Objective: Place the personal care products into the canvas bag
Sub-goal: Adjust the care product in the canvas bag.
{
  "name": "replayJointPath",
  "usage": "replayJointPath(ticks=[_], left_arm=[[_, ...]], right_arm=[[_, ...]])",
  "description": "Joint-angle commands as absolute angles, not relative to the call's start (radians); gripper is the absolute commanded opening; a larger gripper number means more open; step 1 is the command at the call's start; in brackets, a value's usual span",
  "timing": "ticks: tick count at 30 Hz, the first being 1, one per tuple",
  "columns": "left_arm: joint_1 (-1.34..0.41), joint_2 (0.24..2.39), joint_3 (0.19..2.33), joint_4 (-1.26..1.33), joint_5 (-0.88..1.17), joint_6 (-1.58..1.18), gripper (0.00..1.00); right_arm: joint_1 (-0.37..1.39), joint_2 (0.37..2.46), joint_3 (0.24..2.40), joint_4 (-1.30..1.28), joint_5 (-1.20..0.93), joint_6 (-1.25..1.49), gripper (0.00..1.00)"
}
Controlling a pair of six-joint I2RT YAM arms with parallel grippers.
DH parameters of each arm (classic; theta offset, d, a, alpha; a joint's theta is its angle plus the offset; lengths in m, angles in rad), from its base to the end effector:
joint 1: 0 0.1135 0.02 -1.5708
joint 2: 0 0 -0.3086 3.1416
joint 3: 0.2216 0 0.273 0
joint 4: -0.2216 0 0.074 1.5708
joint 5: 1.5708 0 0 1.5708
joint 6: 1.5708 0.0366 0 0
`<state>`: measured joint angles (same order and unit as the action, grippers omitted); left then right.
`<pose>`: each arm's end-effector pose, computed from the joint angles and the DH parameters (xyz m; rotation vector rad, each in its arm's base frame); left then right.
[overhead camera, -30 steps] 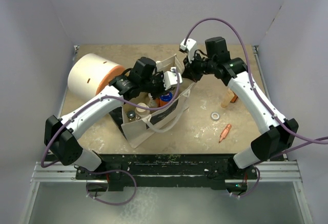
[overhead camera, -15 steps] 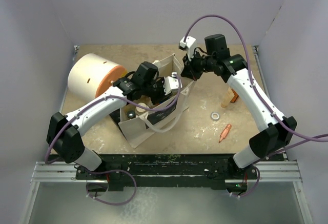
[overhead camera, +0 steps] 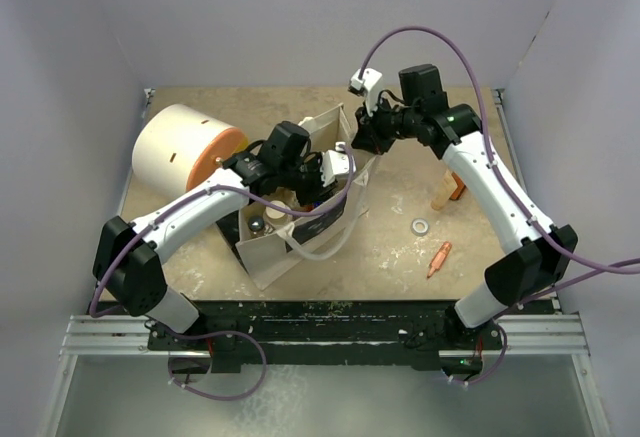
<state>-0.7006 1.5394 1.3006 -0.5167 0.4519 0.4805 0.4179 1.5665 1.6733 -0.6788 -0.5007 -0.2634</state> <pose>0.2657 -0.2450 0.3439 1.4735 1.7871 -0.6360 0.3276 0.1647 0.4527 -0.9809 1.8876 0.6259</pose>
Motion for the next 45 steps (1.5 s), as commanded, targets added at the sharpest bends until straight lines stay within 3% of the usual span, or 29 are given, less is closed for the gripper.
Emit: replayJointPath(ticks=[1, 6, 10, 22, 33, 45], left_arm=[[-0.703, 1.528, 1.29, -0.512, 0.527, 0.434, 0.04], [-0.702, 1.514, 1.314, -0.513, 0.532, 0.418, 0.19], [-0.702, 1.512, 1.346, -0.524, 0.533, 0.416, 0.32], [-0.7, 1.437, 1.425, -0.564, 0.492, 0.422, 0.6], [-0.672, 1.351, 1.475, -0.564, 0.451, 0.42, 0.84], [-0.604, 1.387, 1.683, -0.583, 0.364, 0.318, 0.96]], right_arm=[[0.411, 1.531, 1.699, -0.62, -0.505, -0.265, 0.15], [0.41, 1.514, 1.688, -0.627, -0.505, -0.264, 0.29], [0.41, 1.498, 1.684, -0.63, -0.5, -0.26, 0.49], [0.411, 1.413, 1.688, -0.607, -0.476, -0.2, 0.74], [0.395, 1.372, 1.763, -0.678, -0.325, -0.225, 0.79], [0.271, 1.426, 1.836, -0.736, -0.073, -0.187, 0.84]])
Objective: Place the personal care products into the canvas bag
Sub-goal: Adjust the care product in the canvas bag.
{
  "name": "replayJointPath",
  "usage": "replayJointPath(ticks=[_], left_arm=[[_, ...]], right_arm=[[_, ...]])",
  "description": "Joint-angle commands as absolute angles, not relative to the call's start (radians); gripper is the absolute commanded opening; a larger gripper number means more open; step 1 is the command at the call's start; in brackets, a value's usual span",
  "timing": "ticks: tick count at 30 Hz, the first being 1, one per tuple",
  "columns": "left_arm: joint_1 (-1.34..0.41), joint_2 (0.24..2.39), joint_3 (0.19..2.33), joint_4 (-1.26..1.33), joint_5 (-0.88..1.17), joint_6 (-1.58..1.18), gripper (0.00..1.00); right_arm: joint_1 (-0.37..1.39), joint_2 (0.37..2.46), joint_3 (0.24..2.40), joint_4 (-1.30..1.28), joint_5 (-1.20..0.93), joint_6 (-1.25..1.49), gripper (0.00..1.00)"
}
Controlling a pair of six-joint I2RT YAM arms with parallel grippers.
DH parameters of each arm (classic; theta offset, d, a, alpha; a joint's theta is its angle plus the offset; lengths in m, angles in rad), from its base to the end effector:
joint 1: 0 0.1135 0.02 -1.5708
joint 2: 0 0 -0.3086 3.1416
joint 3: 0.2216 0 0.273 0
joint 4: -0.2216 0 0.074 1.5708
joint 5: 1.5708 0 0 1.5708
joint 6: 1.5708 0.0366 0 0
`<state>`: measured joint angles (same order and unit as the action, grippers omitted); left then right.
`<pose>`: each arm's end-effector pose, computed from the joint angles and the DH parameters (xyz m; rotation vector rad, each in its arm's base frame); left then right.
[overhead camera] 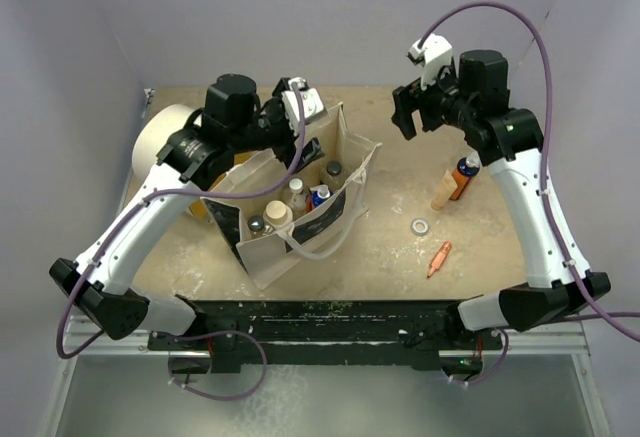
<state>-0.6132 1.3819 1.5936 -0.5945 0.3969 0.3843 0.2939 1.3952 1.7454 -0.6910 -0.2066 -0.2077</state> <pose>0.2452 -0.1898 0.4910 1.1608 1.5796 -0.5379 0.2842 0.0939 0.5284 -0.6086 1.8128 0.2556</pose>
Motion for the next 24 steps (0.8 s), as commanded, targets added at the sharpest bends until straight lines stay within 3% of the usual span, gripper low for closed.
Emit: replayJointPath(ticks=[1, 17, 24], left_arm=[[-0.604, 1.387, 1.694, -0.588, 0.36, 0.308, 0.96], [-0.537, 1.362, 1.806, -0.884, 0.118, 0.383, 0.99], [-0.506, 1.365, 1.831, -1.018, 0.163, 0.406, 0.99]], right_arm=[[0.26, 1.442, 1.853, -0.759, -0.063, -0.197, 0.84], [-0.129, 1.602, 1.994, -1.029, -0.279, -0.441, 0.83], [-0.247, 1.438, 1.724, -0.921, -0.282, -0.51, 0.82]])
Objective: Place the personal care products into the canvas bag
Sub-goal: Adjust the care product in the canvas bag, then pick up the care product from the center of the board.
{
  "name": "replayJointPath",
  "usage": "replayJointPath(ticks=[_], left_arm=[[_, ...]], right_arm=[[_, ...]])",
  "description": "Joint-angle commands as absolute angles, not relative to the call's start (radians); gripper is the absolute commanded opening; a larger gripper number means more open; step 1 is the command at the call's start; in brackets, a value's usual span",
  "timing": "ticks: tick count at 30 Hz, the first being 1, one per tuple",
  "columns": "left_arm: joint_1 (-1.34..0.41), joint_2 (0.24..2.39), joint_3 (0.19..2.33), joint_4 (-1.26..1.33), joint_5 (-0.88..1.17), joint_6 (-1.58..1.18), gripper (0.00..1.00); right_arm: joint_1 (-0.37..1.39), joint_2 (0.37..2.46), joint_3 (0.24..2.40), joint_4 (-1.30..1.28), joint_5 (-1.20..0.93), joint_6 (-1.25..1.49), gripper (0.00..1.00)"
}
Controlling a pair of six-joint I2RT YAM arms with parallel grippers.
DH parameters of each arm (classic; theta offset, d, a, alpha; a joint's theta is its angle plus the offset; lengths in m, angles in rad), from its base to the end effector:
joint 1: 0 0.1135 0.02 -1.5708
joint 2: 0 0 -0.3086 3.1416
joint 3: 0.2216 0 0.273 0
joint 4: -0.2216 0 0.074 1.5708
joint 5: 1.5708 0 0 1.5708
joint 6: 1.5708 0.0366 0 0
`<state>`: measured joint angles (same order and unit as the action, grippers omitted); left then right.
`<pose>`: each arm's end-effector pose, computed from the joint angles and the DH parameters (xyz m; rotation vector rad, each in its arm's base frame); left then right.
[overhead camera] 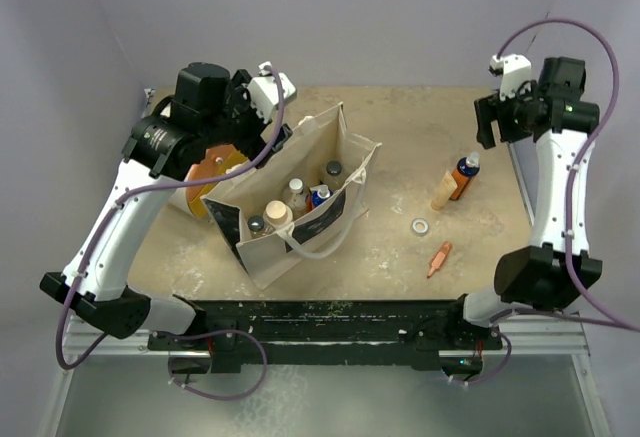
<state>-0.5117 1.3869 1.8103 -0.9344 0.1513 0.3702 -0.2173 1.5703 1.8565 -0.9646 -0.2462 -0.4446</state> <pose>0.2395 -0.1409 0.5271 0.9724 1.8438 -0.2437 0.3375 -0.0654 0.4861 -0.3827 2.1933 -0.0854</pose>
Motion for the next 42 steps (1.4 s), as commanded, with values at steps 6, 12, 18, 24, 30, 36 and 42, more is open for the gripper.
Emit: replayJointPath(ticks=[6, 12, 18, 24, 30, 36, 42], left_arm=[[-0.5, 1.333, 1.757, -1.038, 0.181, 0.423, 0.99], [-0.453, 1.323, 1.77, -1.031, 0.246, 0.393, 0.99], [-0.401, 1.322, 1.863, -1.048, 0.333, 0.378, 0.99], [-0.369, 1.315, 1.889, -1.057, 0.38, 0.373, 0.99], [-0.357, 1.303, 1.896, -1.061, 0.406, 0.373, 0.99], [-0.348, 1.301, 1.904, -1.064, 0.418, 0.374, 0.99], [-0.342, 1.3, 1.905, -1.069, 0.422, 0.38, 0.99]], right_arm=[[-0.255, 1.42, 1.589, -0.873, -0.261, -0.502, 0.8], [-0.256, 1.474, 1.511, -0.823, -0.286, -0.482, 0.76], [-0.256, 1.554, 1.535, -0.84, -0.327, -0.495, 0.71], [-0.256, 1.619, 1.565, -0.793, -0.29, -0.481, 0.64], [-0.256, 1.658, 1.591, -0.786, -0.301, -0.467, 0.55], [-0.256, 1.667, 1.61, -0.801, -0.302, -0.471, 0.41], [-0.255, 1.663, 1.612, -0.815, -0.303, -0.476, 0.31]])
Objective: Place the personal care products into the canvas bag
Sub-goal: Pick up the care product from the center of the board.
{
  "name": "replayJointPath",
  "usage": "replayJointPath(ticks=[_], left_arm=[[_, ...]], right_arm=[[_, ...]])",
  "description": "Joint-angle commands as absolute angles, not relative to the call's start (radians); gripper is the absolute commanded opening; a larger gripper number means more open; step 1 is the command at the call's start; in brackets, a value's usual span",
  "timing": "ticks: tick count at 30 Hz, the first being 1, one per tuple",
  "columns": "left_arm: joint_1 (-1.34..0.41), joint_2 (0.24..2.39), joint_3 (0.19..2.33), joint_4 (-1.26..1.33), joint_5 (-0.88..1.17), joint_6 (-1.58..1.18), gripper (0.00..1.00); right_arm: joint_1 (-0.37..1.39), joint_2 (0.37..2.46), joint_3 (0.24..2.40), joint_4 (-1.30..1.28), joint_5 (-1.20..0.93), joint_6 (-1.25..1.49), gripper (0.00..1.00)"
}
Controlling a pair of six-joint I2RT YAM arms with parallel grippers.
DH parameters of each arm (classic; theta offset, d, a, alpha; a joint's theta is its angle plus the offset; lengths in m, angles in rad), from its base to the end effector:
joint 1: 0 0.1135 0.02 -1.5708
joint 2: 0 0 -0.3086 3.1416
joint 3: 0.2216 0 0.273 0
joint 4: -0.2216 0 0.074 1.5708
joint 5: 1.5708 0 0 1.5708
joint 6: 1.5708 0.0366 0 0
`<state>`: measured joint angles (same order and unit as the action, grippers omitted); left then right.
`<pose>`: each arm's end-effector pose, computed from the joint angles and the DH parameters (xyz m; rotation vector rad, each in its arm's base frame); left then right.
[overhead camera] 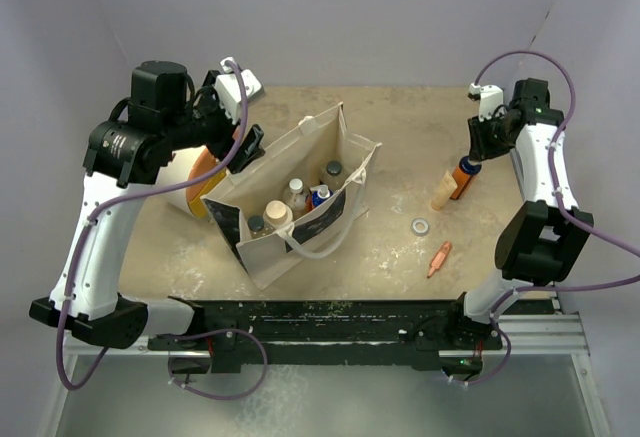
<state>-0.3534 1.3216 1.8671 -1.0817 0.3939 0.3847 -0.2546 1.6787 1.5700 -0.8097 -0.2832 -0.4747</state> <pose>0.2138 -0.0939 0.5470 0.9671 1.8481 -0.3951 0.3807 -0.0885 0.3643 -0.3843 2.4085 0.0305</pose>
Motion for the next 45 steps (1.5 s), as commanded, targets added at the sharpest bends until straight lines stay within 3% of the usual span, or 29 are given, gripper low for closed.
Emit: replayJointPath(ticks=[1, 5, 10, 16, 21, 26, 36, 45], left_arm=[[-0.341, 1.298, 1.907, -1.068, 0.423, 0.382, 0.99], [-0.336, 1.289, 1.897, -1.071, 0.429, 0.383, 0.99], [-0.332, 1.277, 1.886, -1.073, 0.43, 0.39, 0.99], [-0.33, 1.264, 1.882, -1.077, 0.43, 0.402, 0.99], [-0.33, 1.255, 1.866, -1.077, 0.406, 0.413, 0.99], [-0.324, 1.247, 1.855, -1.077, 0.396, 0.405, 0.99], [-0.299, 1.224, 1.804, -1.076, 0.389, 0.415, 0.99], [-0.282, 1.228, 1.792, -1.088, 0.425, 0.43, 0.99]], right_arm=[[-0.255, 1.663, 1.612, -0.816, -0.304, -0.477, 0.3], [-0.255, 1.658, 1.616, -0.826, -0.31, -0.476, 0.27], [-0.254, 1.651, 1.617, -0.84, -0.301, -0.477, 0.34], [-0.255, 1.643, 1.617, -0.849, -0.29, -0.485, 0.36], [-0.255, 1.647, 1.624, -0.855, -0.288, -0.487, 0.26], [-0.254, 1.64, 1.654, -0.866, -0.296, -0.486, 0.0], [-0.212, 1.586, 1.827, -0.93, -0.316, -0.431, 0.0], [-0.031, 1.522, 1.99, -0.946, -0.227, -0.394, 0.0]])
